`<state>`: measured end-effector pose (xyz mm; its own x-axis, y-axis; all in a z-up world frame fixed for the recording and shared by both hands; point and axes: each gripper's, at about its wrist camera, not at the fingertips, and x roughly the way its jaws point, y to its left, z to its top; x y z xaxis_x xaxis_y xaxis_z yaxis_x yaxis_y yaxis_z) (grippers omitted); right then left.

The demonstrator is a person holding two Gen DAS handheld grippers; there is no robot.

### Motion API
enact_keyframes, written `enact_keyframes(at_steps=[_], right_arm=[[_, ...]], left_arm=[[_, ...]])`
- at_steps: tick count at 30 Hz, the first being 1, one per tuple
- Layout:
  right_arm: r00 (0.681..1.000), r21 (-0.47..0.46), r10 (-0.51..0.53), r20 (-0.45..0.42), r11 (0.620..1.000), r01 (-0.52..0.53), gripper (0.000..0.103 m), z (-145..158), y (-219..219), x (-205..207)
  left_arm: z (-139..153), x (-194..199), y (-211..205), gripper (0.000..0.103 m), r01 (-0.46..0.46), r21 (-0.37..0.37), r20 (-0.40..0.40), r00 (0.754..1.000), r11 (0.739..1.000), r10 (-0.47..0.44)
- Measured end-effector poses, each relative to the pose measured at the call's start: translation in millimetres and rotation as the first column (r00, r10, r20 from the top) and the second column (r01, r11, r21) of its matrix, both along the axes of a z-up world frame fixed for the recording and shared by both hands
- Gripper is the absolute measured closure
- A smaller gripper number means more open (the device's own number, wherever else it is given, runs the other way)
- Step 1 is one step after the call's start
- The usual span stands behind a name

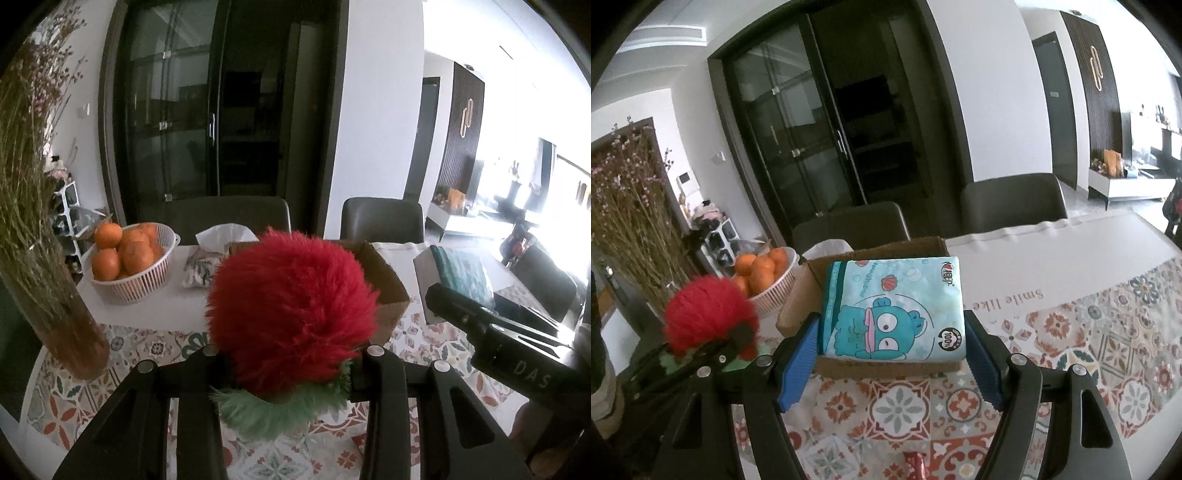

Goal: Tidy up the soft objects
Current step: 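Lift the red pompom plush with the left tool while the right tool lifts the tissue pack, then lower both tools into the box and release the pompom plush and tissue pack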

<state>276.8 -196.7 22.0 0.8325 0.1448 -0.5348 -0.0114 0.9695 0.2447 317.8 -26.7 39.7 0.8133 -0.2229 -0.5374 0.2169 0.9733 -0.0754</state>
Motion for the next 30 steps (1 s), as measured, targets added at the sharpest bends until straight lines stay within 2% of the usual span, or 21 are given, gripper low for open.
enact_keyframes(at_steps=[13, 30], right_arm=[[1.000, -0.015, 0.005, 0.016, 1.000, -0.005, 0.029, 10, -1, 29], [1.000, -0.029, 0.018, -0.008, 0.999, -0.018, 0.029, 8, -1, 72]], left_arm=[[10, 31, -2, 0.066, -0.003, 0.030, 0.031, 1.000, 1.000, 0.002], [10, 85, -7, 0.066, 0.031, 0.020, -0.024, 0.999, 0.999, -0.030]])
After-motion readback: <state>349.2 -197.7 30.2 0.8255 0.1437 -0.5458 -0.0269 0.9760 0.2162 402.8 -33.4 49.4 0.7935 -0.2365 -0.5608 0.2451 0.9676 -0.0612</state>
